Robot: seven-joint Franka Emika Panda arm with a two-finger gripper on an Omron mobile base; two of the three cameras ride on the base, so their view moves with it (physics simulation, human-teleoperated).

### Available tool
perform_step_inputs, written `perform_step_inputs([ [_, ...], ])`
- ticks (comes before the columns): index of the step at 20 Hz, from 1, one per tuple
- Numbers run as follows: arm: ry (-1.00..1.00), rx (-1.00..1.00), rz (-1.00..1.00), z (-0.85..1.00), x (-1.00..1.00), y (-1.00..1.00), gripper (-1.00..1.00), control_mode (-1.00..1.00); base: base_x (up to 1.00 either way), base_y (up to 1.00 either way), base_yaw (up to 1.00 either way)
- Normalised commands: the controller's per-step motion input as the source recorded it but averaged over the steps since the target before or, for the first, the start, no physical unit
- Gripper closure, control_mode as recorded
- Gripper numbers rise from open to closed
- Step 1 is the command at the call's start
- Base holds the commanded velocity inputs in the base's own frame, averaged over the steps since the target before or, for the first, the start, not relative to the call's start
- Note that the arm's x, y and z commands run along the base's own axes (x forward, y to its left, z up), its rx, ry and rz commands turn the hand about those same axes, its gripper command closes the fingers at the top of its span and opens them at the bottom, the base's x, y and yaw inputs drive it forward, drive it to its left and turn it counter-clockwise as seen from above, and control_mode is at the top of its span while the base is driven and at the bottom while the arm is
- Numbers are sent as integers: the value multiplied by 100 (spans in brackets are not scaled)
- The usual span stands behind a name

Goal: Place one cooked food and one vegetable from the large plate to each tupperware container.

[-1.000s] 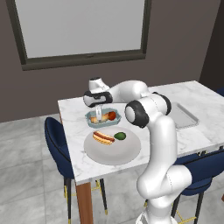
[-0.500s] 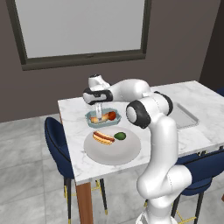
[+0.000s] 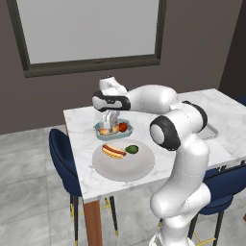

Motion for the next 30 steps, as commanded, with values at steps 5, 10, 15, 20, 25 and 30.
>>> perform_step_inputs([
  [5,-2,6,-44,6,-100,-25,-100,-100,0,0,0],
  [10,0,7,-30,0,-84,-11,-100,-100,0,0,0],
  [15,0,-8,1,4,7,0,-100,-100,0,0,0],
  [20,0,-8,4,-15,14,0,-100,-100,0,0,0],
  [25,0,4,7,-22,13,2,-100,-100,0,0,0],
  [30,0,4,0,-17,17,0,-100,-100,0,0,0],
])
